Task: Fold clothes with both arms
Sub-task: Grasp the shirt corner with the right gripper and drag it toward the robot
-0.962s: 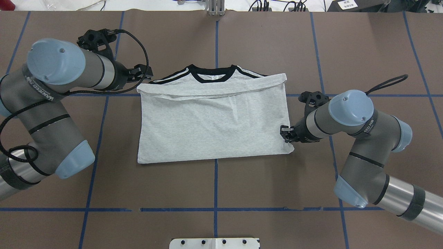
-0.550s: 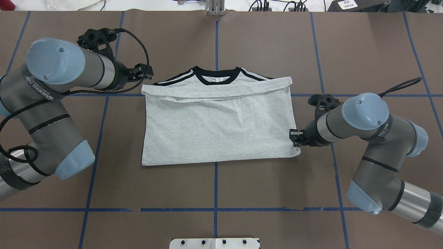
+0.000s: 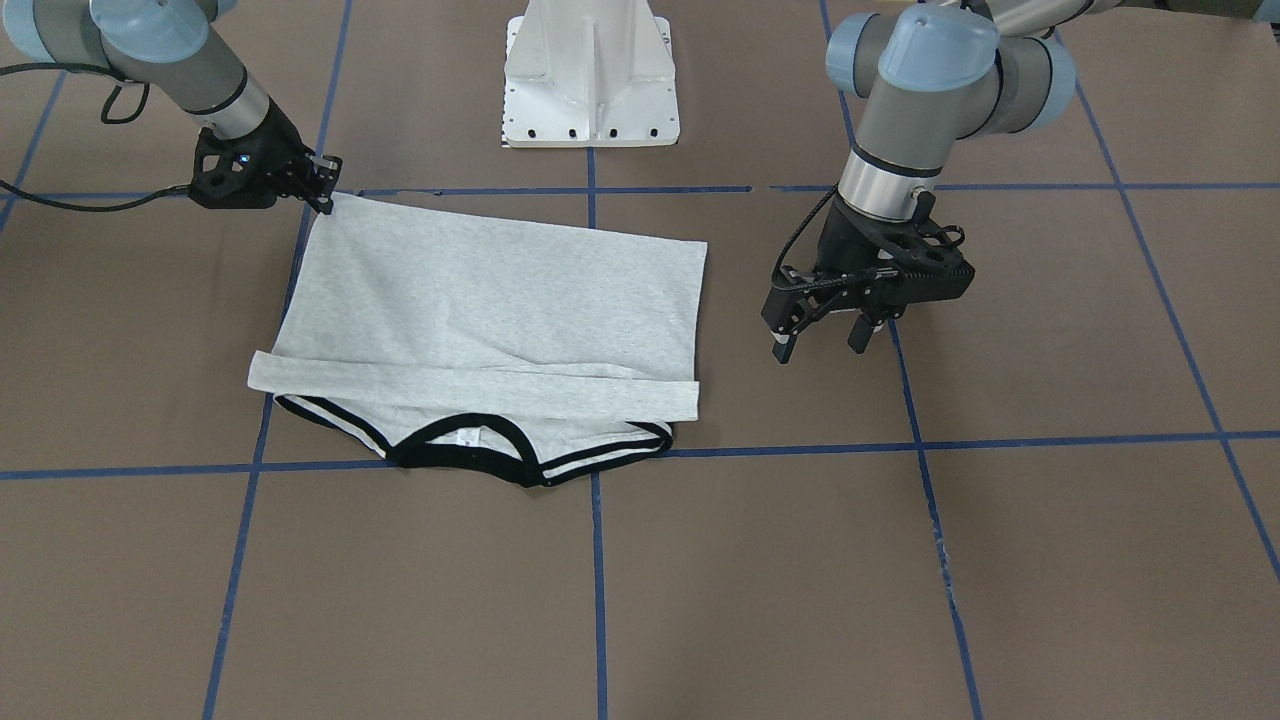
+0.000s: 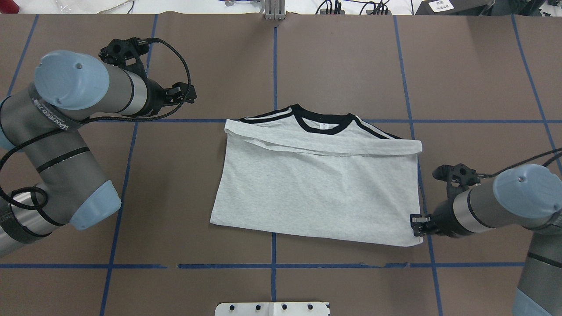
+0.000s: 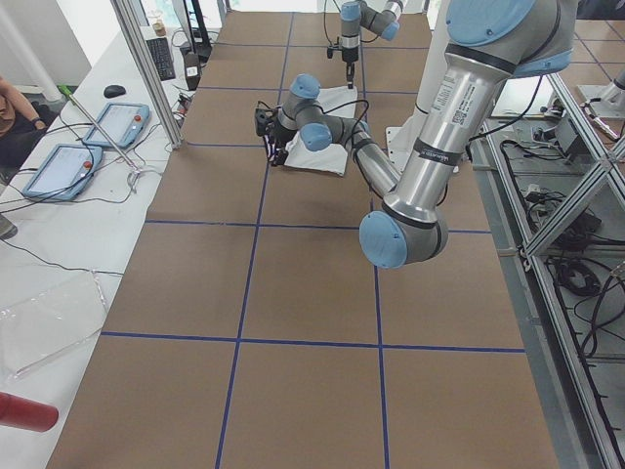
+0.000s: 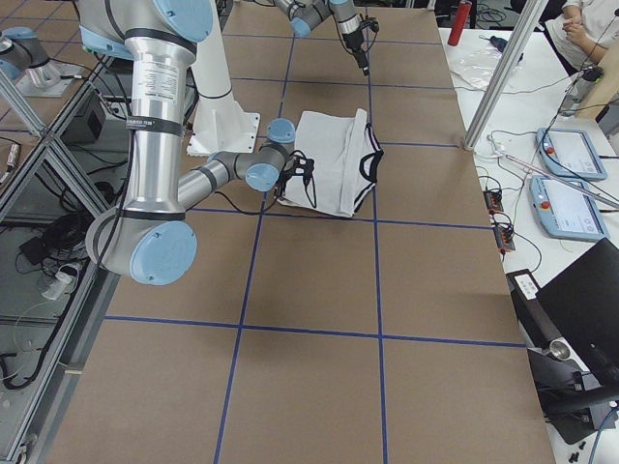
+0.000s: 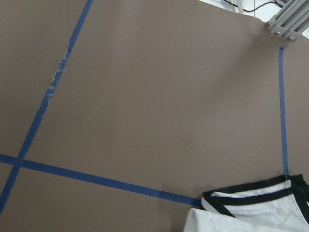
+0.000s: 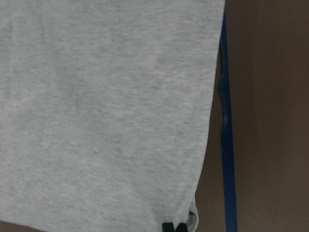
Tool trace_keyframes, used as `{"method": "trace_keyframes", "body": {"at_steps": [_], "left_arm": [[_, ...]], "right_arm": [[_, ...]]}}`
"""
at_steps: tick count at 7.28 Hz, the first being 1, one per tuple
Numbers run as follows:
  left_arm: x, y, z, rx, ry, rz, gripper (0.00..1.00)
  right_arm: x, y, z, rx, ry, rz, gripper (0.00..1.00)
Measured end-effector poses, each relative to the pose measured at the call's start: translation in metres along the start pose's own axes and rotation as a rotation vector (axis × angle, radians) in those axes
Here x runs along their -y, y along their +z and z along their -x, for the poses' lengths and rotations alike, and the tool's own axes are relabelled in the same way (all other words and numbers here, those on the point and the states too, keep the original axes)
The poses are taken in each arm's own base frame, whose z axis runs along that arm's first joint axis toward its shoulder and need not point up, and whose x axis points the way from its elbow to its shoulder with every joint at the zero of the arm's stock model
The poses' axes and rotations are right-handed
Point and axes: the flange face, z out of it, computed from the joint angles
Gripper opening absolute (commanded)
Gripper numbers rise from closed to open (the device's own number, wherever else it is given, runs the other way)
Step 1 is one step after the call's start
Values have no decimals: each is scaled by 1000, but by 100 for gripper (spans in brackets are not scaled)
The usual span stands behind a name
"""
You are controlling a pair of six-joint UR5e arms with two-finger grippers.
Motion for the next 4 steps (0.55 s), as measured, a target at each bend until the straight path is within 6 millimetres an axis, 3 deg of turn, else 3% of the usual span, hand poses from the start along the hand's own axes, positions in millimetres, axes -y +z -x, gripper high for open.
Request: {"method": "trace_keyframes", "body": {"at_steps": [2, 3, 4], "left_arm": [[-3, -2, -2, -5, -7, 1, 99], [-4, -3, -3, -8, -7, 3, 99], [-6, -5, -4, -14, -5, 5, 99]], "right_arm": [[-56, 11, -3, -27, -36, 150, 0], [-76, 18, -3, -40, -57, 207, 99], [-91, 23, -3, -49, -75, 257, 100]]}}
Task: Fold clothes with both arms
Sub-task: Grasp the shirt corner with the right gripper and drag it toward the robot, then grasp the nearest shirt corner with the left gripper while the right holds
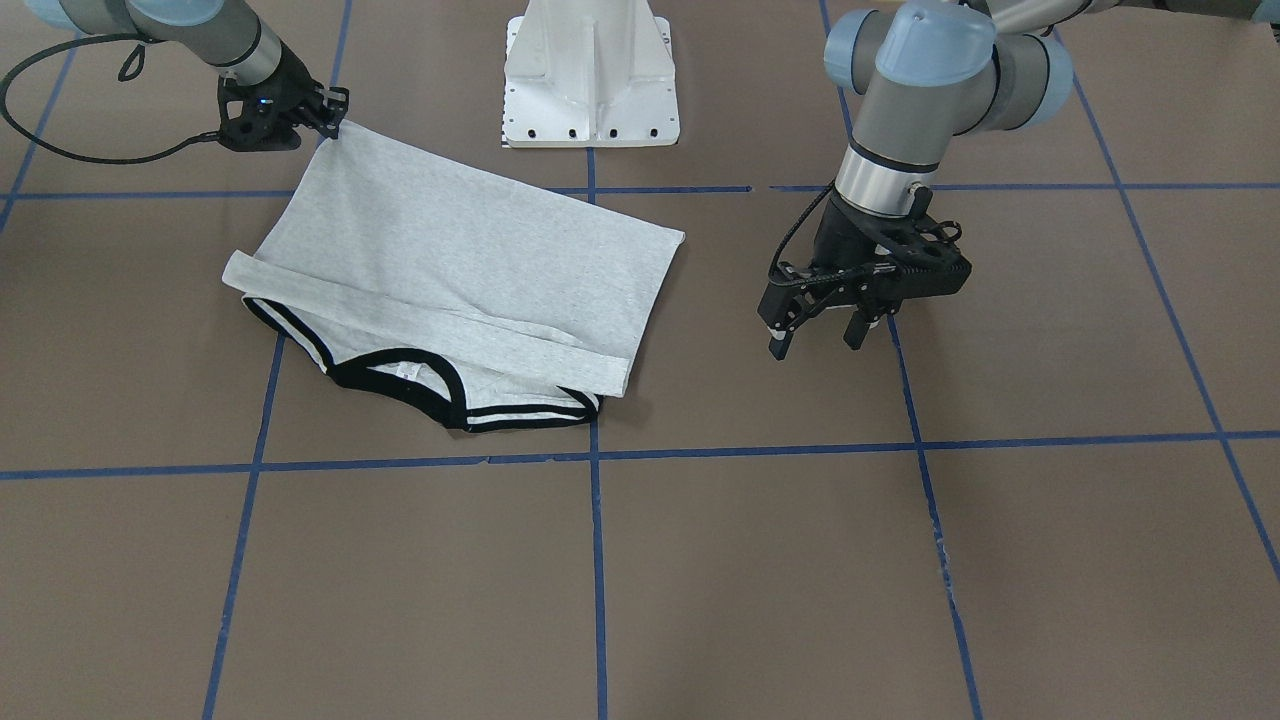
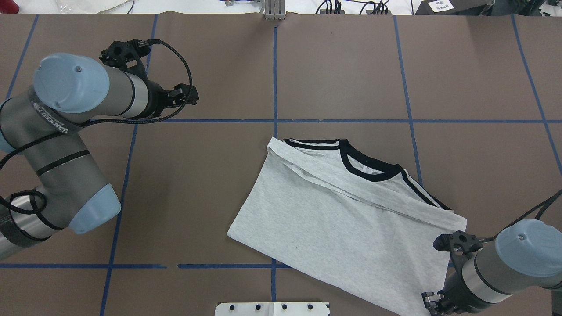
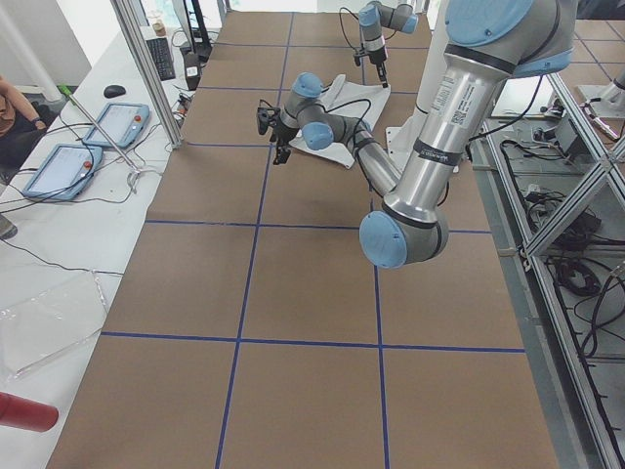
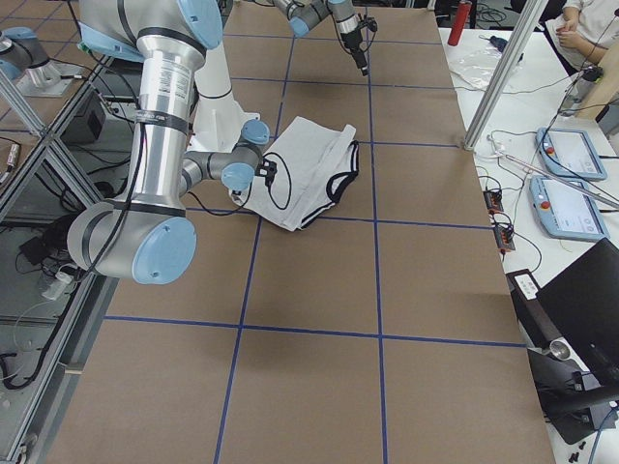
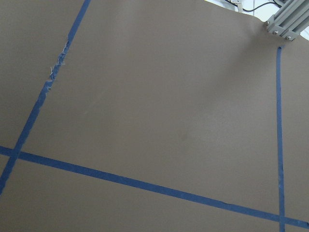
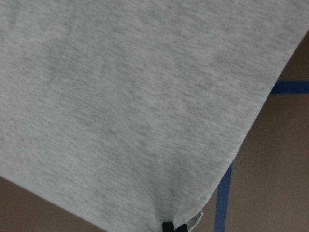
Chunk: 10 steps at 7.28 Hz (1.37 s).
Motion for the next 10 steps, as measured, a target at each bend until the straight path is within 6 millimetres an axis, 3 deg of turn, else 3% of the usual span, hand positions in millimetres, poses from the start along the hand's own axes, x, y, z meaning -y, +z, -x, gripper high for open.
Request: {"method": "trace_keyframes", "body": {"at_steps": [1, 2, 3, 4, 6, 8, 9, 10], "left_arm": [[-2, -3, -2, -7, 2, 4, 99], [-9, -9, -6, -17, 2, 21, 99], [-31, -14, -15, -28, -9, 62, 99], [-66, -16, -26, -32, -40, 119, 99], [-158, -8, -43, -5, -134, 240, 98], [-245, 4, -50, 55, -205, 321, 97], [-275, 13, -52, 88, -220, 343, 96], [-288, 23, -54, 109, -225, 340, 95]], "right_arm": [[-9, 2, 3, 2, -15, 28, 100], [-11, -10, 8, 24, -20, 21, 100], [-2, -34, 12, 66, -7, -23, 100], [15, -64, 14, 114, 17, -89, 100], [52, -121, 18, 205, 61, -229, 100], [76, -159, 14, 253, 89, -324, 100], [83, -171, 13, 267, 98, -354, 100], [87, -177, 14, 275, 102, -370, 100]]}}
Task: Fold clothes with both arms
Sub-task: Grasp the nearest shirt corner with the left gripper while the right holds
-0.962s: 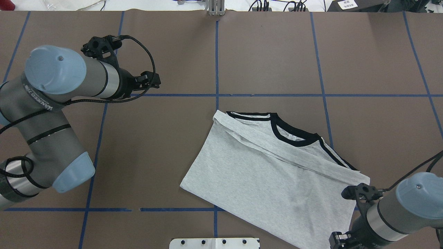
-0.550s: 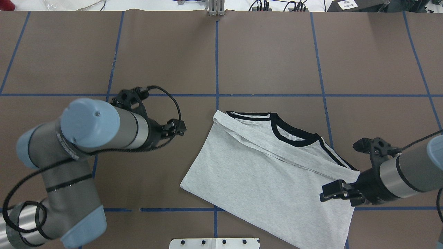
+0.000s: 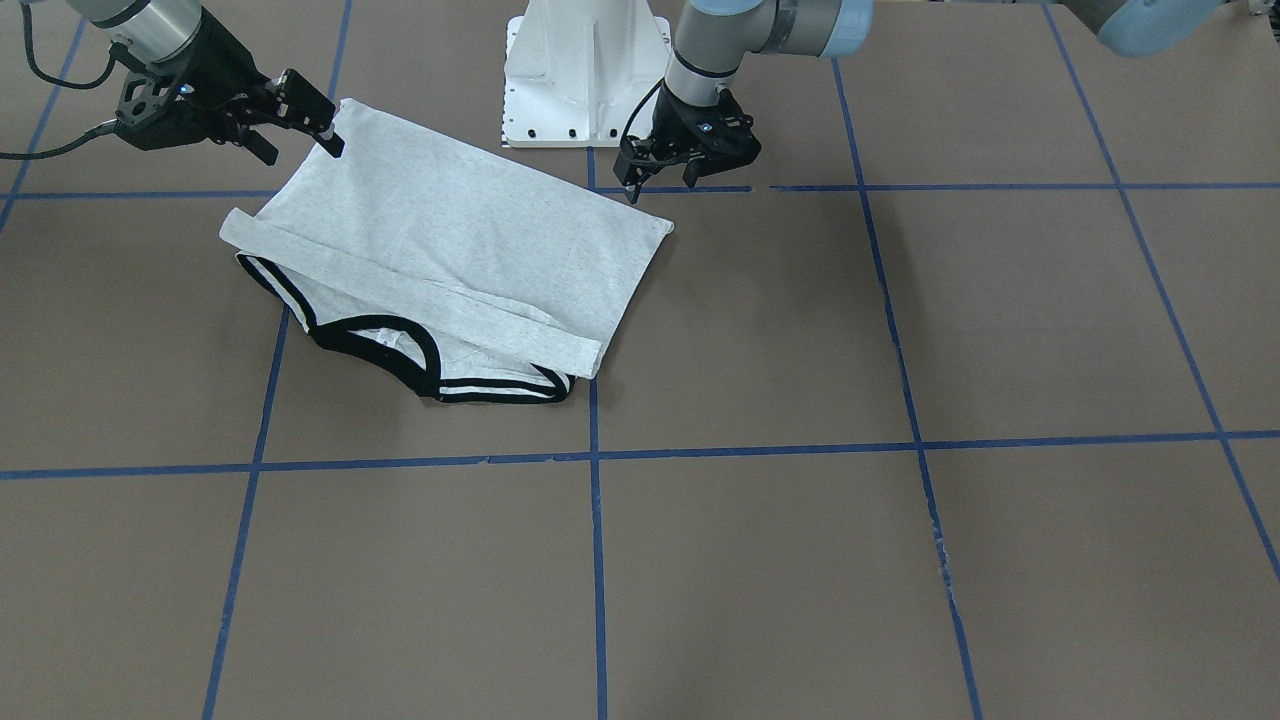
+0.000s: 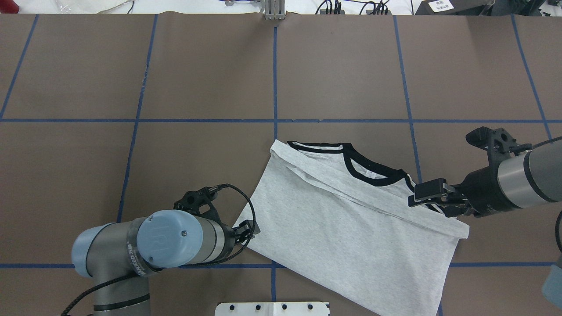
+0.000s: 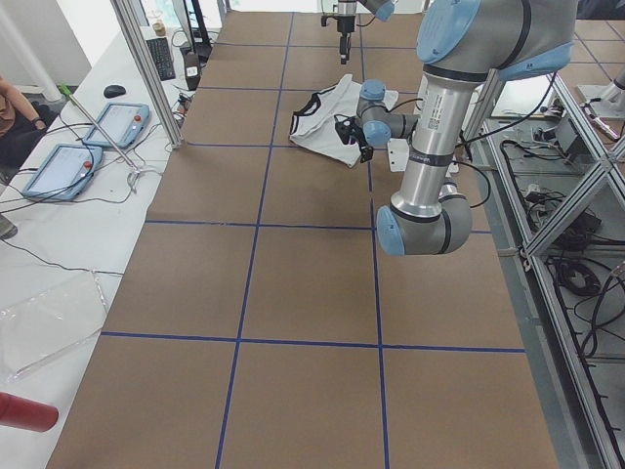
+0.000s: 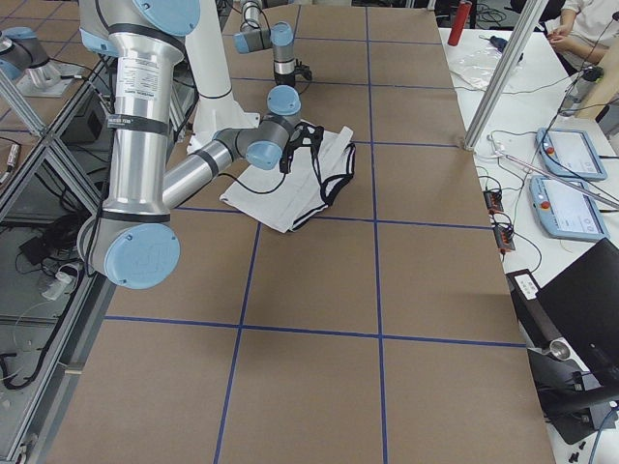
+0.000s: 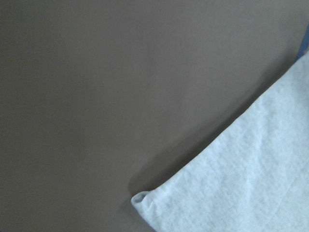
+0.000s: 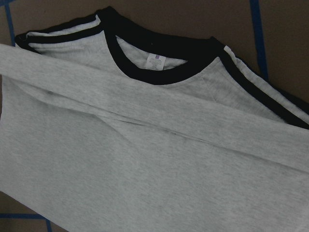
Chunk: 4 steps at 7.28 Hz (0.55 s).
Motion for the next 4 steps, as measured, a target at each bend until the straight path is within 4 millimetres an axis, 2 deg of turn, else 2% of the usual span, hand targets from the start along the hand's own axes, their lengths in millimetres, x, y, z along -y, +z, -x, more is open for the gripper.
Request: {"method": "trace_keyframes", "body": {"at_steps": [2, 4], "left_arm": [[-1, 15, -3, 16, -7, -24, 90], [2, 20, -3, 21, -9, -36, 88]], "right_arm": [[6, -2, 1, 4, 4, -15, 100], [9, -4, 1, 6, 7, -22, 100]]}}
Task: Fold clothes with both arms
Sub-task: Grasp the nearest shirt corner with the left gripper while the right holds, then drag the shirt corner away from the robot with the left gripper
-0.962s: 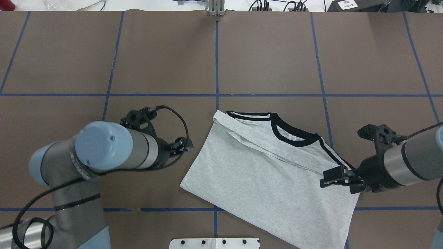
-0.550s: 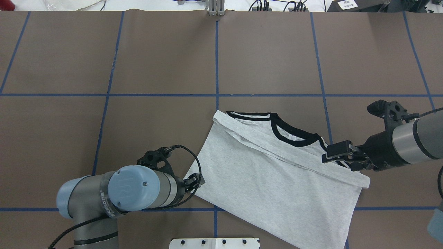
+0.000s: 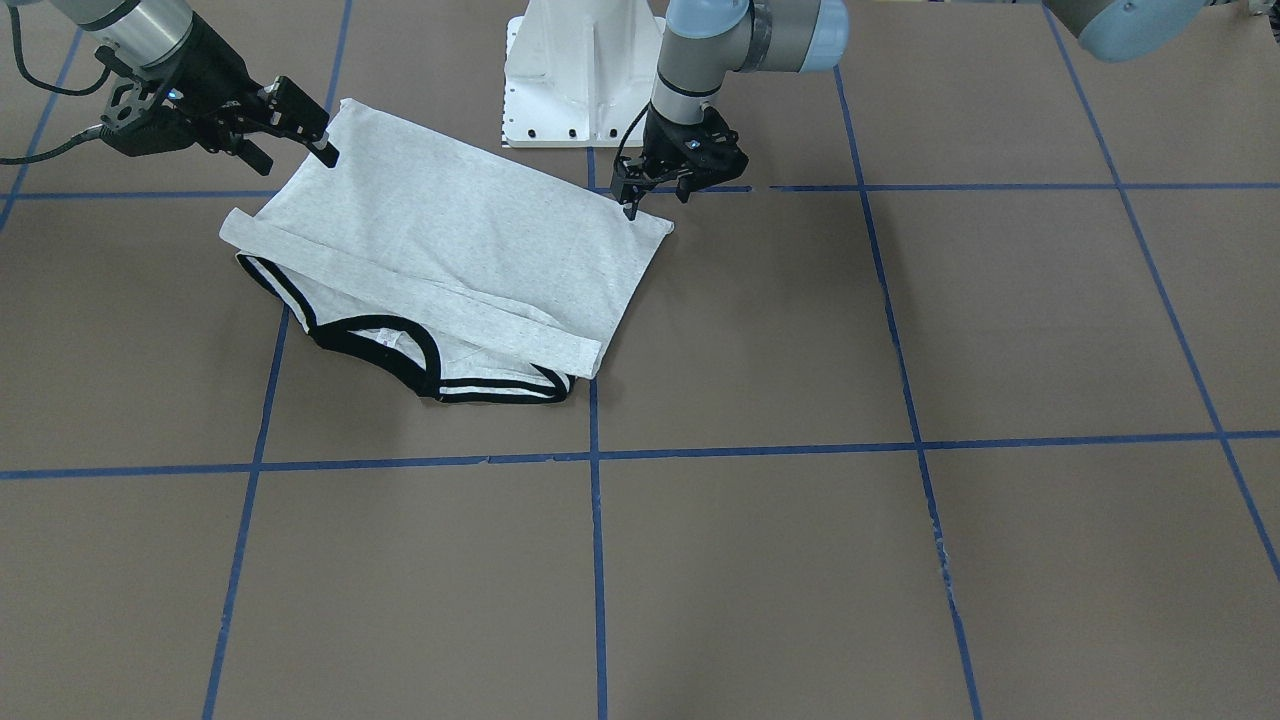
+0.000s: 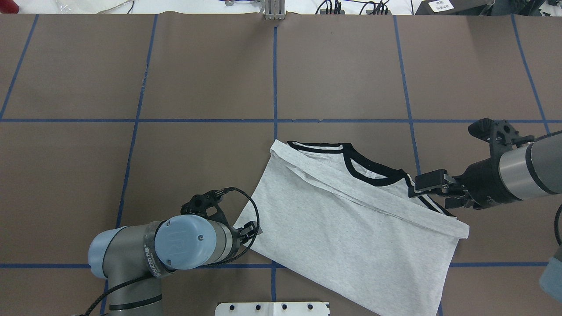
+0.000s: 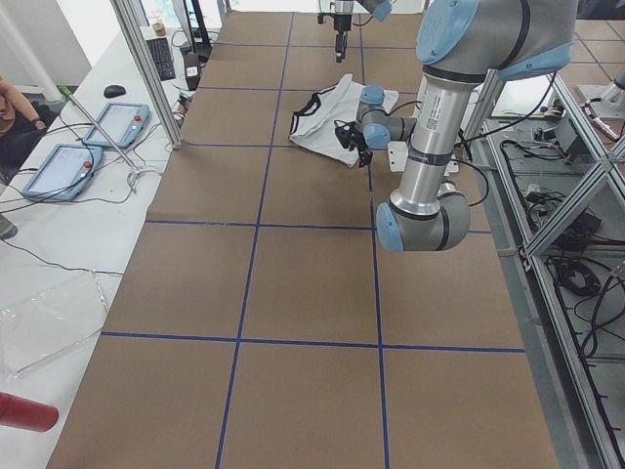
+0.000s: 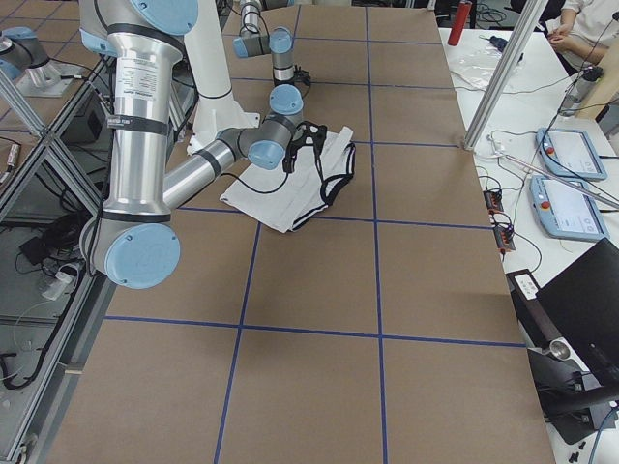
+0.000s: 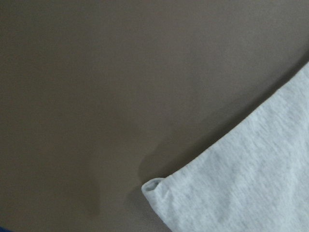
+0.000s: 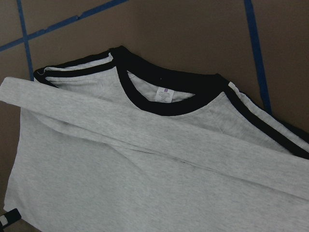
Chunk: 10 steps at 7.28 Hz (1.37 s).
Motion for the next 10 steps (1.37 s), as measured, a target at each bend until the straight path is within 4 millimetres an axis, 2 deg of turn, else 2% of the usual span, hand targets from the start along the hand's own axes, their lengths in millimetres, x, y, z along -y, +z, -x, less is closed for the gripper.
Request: {"method": "trace_keyframes", "body": {"at_steps": [3, 5, 6, 8, 9, 10], "left_arm": [[8, 6, -1, 5, -4, -16, 87], [8, 11, -9, 3, -6, -30, 74], [8, 12, -12, 0, -8, -33, 58], [9, 14, -13, 2, -9, -37, 13], [10, 15, -13, 3, -11, -39, 0], [13, 13, -14, 1, -13, -42, 0]], "right_arm": [[3, 0, -2, -3, 6, -6, 100], [4, 0, -3, -4, 7, -8, 100], [5, 0, -3, -4, 7, -8, 100], [5, 0, -3, -4, 8, -9, 100], [6, -1, -3, -4, 10, -11, 100], [7, -2, -4, -3, 12, -14, 100]]}}
